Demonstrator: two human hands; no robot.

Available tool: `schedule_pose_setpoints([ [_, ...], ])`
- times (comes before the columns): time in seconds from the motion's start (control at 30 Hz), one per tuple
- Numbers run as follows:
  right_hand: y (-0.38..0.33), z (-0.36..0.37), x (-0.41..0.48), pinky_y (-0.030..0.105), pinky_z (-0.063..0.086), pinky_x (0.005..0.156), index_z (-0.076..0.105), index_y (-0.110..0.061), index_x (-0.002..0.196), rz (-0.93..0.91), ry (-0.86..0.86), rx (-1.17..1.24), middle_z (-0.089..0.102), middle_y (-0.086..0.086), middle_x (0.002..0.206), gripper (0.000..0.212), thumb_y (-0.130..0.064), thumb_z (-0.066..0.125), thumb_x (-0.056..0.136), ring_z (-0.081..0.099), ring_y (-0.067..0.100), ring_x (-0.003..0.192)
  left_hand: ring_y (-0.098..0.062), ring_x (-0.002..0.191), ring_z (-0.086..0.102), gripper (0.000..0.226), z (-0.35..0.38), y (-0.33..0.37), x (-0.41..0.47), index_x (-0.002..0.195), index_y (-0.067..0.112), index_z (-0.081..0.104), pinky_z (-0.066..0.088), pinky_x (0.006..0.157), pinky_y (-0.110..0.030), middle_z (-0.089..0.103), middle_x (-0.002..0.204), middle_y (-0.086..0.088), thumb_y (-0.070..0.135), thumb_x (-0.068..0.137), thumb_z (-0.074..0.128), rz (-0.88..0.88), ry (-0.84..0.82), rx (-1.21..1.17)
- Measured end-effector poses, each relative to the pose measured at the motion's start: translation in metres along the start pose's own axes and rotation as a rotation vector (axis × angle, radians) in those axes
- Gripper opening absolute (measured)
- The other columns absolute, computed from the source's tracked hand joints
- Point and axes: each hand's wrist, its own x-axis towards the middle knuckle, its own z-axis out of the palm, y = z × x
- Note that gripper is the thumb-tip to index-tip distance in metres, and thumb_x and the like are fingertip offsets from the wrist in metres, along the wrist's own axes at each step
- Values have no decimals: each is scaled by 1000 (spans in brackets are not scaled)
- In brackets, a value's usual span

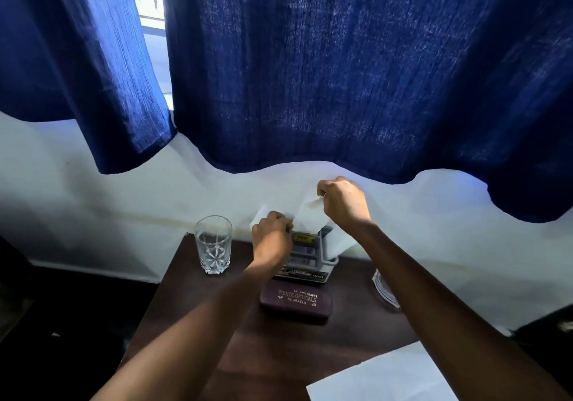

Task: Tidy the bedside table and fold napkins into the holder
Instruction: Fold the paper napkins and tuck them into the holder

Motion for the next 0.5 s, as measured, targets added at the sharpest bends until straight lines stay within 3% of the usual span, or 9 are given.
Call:
schedule_pose_setpoints([
  [0.13,0,1,2,28,46,70,68,-8,92,18,21,30,65,15,91,29,4,44,82,58,30,82,-24,126,40,41,2,4,5,123,24,58,27,99,-40,52,138,4,9,87,46,55,-119,95],
  [0.27,-1,5,1,31,47,69,67,-7,93,18,-137,83,68,15,96,29,3,43,80,60,33,86,-28,126,34,38,5,8,7,120,24,60,26,97,-41,48,137,2,15,85,48,102,-183,261],
  [0.43,-3,15,-3,35,49,73,65,-9,94,50,-120,114,68,13,98,27,2,44,82,58,32,90,-30,115,40,28,4,9,1,106,20,65,29,92,-39,52,124,-3,17,84,48,79,-10,255],
  [0.5,-4,17,-1,36,49,74,66,-10,94,65,-86,135,69,13,98,27,2,44,82,59,32,91,-28,114,40,31,5,8,0,108,25,64,28,92,-38,53,123,-1,15,83,48,131,-29,221],
])
